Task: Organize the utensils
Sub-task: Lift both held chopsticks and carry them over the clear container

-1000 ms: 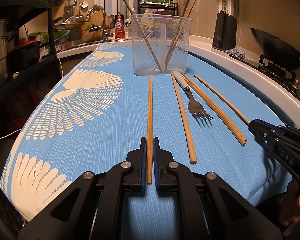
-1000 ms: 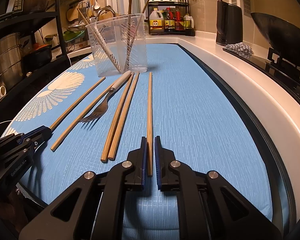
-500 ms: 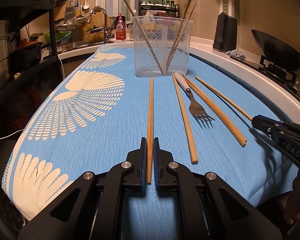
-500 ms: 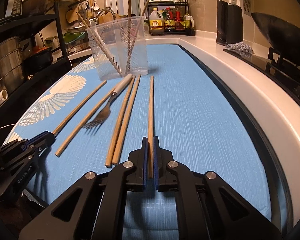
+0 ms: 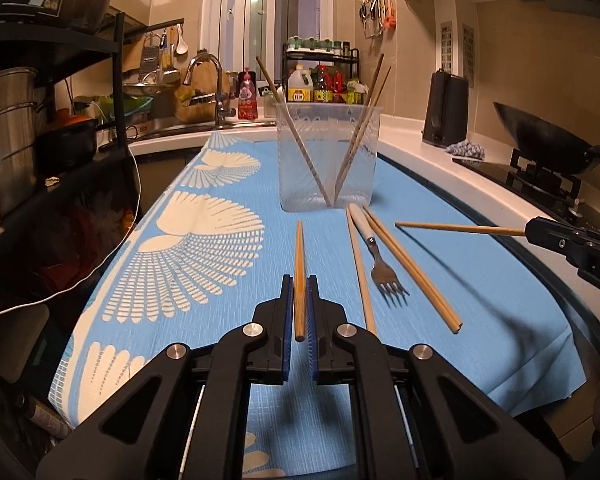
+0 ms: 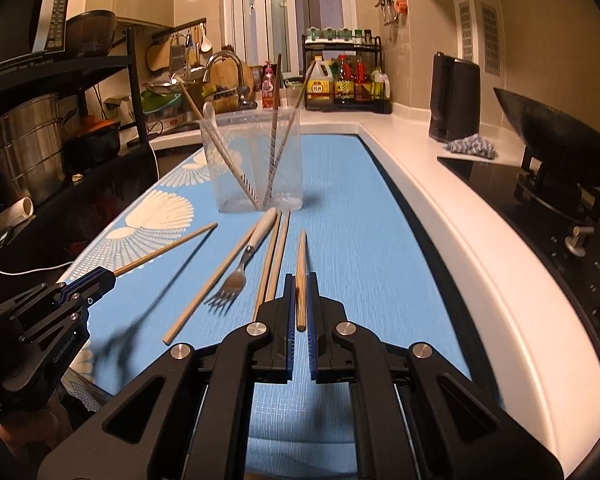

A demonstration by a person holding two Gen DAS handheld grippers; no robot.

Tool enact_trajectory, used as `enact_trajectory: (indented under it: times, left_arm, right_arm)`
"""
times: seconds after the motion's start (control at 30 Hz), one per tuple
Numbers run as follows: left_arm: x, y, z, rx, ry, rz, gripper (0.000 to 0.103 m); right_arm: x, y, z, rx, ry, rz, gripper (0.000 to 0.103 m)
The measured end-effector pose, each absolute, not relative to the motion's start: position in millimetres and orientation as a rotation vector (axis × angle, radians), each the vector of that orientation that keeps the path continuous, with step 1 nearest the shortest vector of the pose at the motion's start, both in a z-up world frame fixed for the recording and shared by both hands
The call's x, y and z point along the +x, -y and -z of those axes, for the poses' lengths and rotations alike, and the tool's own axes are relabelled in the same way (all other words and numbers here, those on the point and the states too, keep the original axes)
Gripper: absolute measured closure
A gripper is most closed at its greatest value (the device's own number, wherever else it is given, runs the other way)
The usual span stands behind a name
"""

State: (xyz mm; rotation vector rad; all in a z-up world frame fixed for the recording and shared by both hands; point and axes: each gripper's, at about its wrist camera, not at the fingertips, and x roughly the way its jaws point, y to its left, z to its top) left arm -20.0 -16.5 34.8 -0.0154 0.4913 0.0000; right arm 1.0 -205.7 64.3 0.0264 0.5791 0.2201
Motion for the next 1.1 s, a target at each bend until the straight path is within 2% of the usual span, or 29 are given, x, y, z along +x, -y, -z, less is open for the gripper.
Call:
enact_trajectory:
  times: [0.3, 0.7, 1.1]
  left_arm:
    - [-25.6, 12.1, -51.9, -0.034, -0.464, 0.009, 0.097]
    - [-8.9, 2.0, -105.8, -0.032, -0.393, 0.038, 0.097]
    - [28.9, -7.9, -143.7, -0.057, -0.470, 0.098, 0.097]
  right_arm:
    - [-2.1, 212.5, -90.7, 0.033, -0.539, -0.227, 0.098]
    - [11.9, 214.4, -130.7, 0.045, -0.493, -0.249, 0.098]
    - [40.0, 210.3, -166.7, 0.065, -0.479, -0.292, 0.098]
